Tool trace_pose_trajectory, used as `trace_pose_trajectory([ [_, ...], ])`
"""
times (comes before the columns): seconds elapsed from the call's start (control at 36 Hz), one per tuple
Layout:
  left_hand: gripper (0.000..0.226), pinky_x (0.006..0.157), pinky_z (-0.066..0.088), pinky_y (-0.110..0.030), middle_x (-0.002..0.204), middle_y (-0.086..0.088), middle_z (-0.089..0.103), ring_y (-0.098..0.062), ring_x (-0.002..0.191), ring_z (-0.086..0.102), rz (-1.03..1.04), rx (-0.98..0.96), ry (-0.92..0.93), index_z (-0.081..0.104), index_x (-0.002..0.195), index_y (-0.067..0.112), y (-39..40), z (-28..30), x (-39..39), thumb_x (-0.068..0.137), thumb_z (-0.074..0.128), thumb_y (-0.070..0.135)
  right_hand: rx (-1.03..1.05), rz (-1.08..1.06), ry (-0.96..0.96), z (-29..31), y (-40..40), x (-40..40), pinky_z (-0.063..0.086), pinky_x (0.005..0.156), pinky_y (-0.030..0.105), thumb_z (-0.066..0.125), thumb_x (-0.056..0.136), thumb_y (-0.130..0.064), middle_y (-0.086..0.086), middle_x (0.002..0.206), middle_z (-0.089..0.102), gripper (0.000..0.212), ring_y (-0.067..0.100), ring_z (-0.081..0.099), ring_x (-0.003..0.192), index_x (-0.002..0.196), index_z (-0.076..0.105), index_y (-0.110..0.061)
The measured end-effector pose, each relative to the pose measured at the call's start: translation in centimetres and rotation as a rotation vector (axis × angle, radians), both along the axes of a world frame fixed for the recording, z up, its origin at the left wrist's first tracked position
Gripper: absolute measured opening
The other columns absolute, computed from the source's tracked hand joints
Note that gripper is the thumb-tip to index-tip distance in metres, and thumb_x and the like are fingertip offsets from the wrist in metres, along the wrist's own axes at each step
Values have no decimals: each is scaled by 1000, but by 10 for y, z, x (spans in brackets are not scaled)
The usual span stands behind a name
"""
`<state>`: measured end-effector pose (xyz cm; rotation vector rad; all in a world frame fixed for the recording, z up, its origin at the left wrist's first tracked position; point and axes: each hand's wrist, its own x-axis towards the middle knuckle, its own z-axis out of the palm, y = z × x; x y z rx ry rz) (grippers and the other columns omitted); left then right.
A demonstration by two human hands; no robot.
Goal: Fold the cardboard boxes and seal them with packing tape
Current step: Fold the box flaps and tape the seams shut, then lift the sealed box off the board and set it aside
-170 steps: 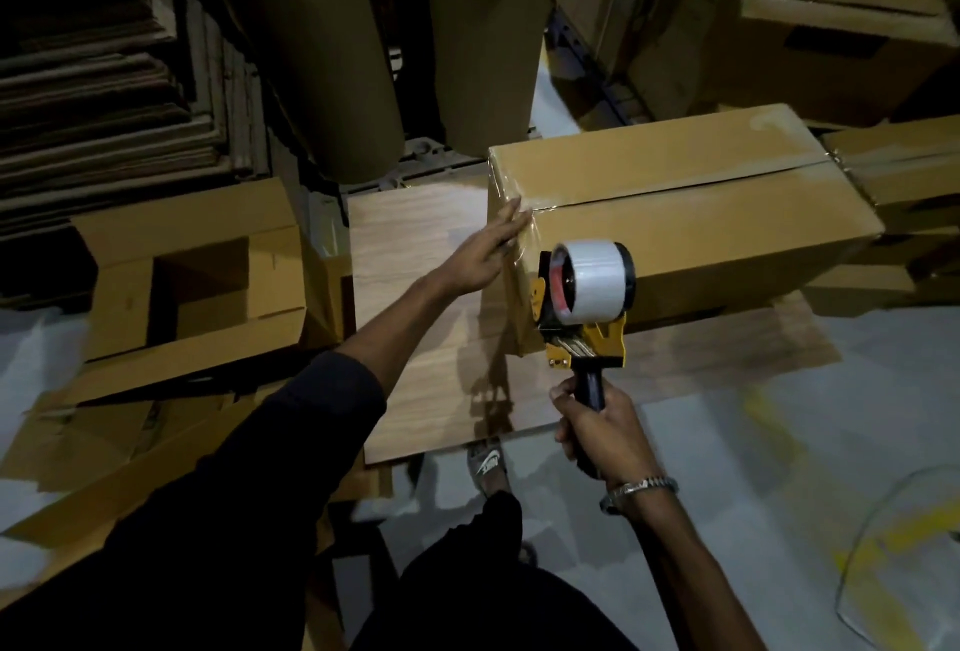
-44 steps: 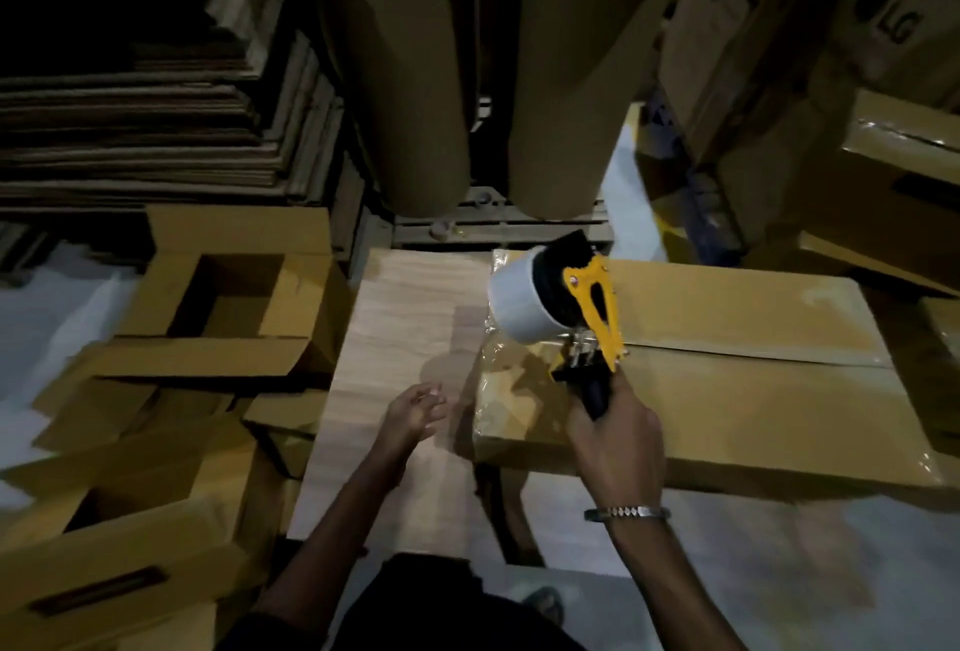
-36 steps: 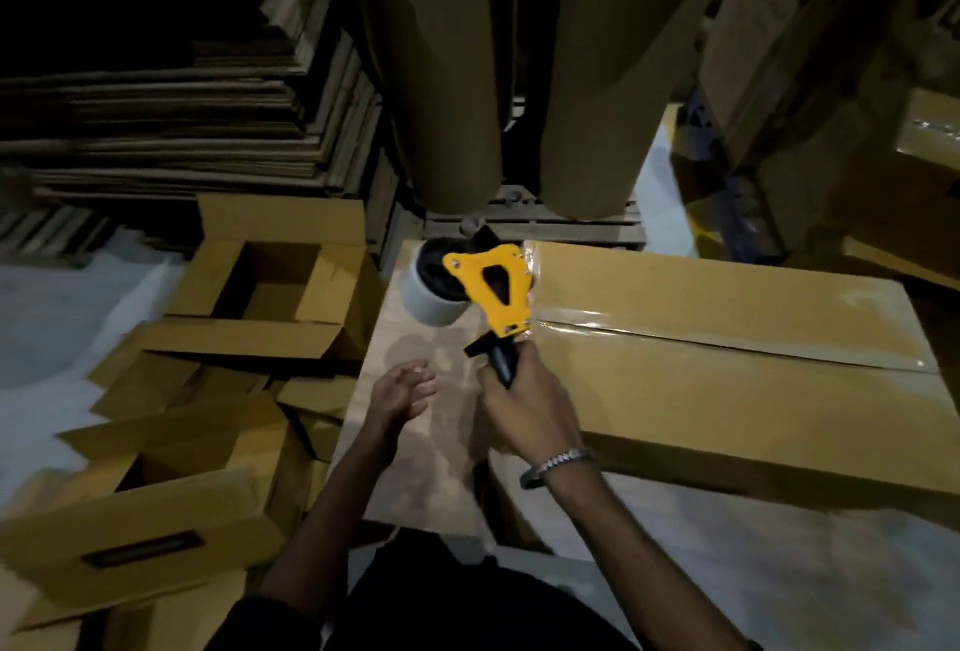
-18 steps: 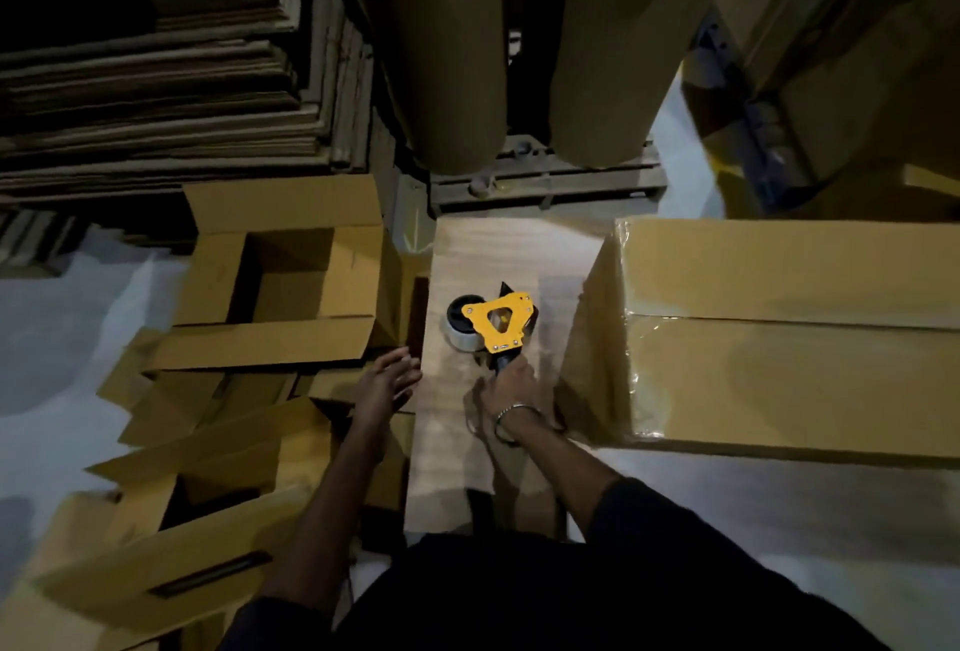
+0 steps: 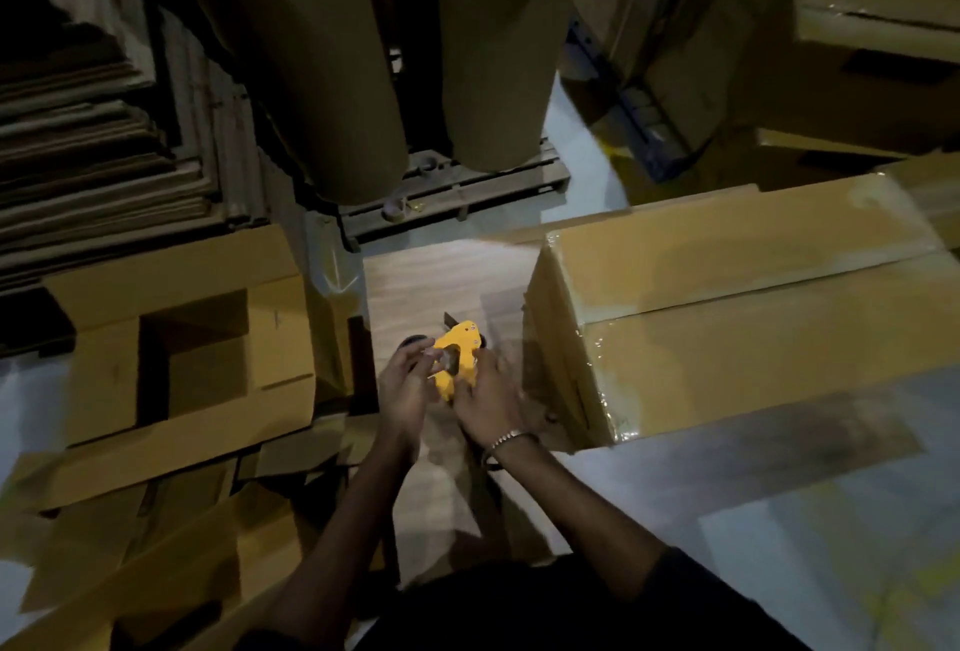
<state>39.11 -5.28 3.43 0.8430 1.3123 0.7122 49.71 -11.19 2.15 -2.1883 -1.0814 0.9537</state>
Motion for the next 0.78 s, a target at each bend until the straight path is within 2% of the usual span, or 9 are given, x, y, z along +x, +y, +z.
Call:
trace_pose_trajectory([
  [0.11, 26, 83, 57, -26, 121, -10, 74, -23, 110, 72, -10, 14, -132, 65, 130, 11, -2, 26, 44, 107, 57, 21, 352, -221, 67, 72, -12, 27, 53, 91, 30, 58, 99, -15, -4, 118, 67, 26, 11, 65, 105, 125, 61, -20],
  [0.22, 27, 99, 54, -32, 132, -5, 67, -19, 120, 66, -150, 149, -121, 65, 132, 20, -11, 43, 90, 105, 61, 19, 504, -263, -16, 111, -27, 82, 57, 83, 22, 63, 99, -17, -9, 108, 73, 20, 1, 68, 95, 118, 67, -21],
  [0.31, 35, 106, 49, -32, 139, -1, 62, -17, 127, 59, -217, 330, 12, 60, 136, 24, -16, 54, 130, 103, 63, 13, 525, -313, -116, 118, -32, 139, 60, 82, 33, 64, 97, -16, -9, 105, 71, 19, 5, 66, 94, 115, 67, -22],
  [0.42, 59, 116, 37, -33, 155, 4, 44, -12, 143, 40, -286, 444, 191, 45, 153, 27, -33, 64, 177, 98, 63, 38, 460, -282, -305, 107, -47, 229, 59, 86, 45, 61, 98, -25, -5, 110, 70, 21, 13, 65, 101, 118, 66, -22],
  [0.47, 75, 123, 24, -35, 168, -3, 27, -19, 154, 25, -354, 545, 422, 33, 162, 18, -44, 66, 199, 97, 53, 49, 380, -193, -394, 100, -55, 269, 57, 90, 46, 58, 100, -34, -3, 119, 66, 26, 16, 60, 111, 124, 63, -23],
  [0.53, 80, 126, 17, -44, 175, -9, 6, -26, 159, 10, -425, 600, 689, 21, 166, 14, -58, 67, 221, 103, 47, 56, 268, -29, -506, 91, -63, 302, 50, 104, 49, 50, 103, -46, 3, 140, 57, 42, 21, 51, 130, 137, 56, -21],
  [0.58, 86, 126, 18, -53, 175, -14, -4, -32, 160, 4, -460, 606, 885, 13, 167, 12, -74, 66, 238, 104, 38, 64, 119, 140, -565, 81, -73, 329, 25, 126, 53, 35, 106, -55, 9, 168, 28, 60, 27, 22, 156, 157, 36, -22],
  [0.64, 89, 124, 23, -57, 174, -18, 0, -36, 160, 8, -432, 625, 1026, 11, 167, 12, -80, 62, 249, 103, 28, 72, 10, 233, -580, 73, -81, 356, 0, 129, 51, 18, 107, -62, 5, 175, -3, 69, 22, -5, 161, 166, 9, -30],
  [0.78, 97, 123, 28, -58, 175, -14, -1, -34, 160, 9, -432, 602, 1160, 5, 168, 16, -82, 58, 256, 98, 17, 82, -79, 225, -647, 72, -98, 442, -5, 128, 55, 2, 104, -67, 3, 173, -15, 71, 21, -16, 159, 165, -10, -32],
])
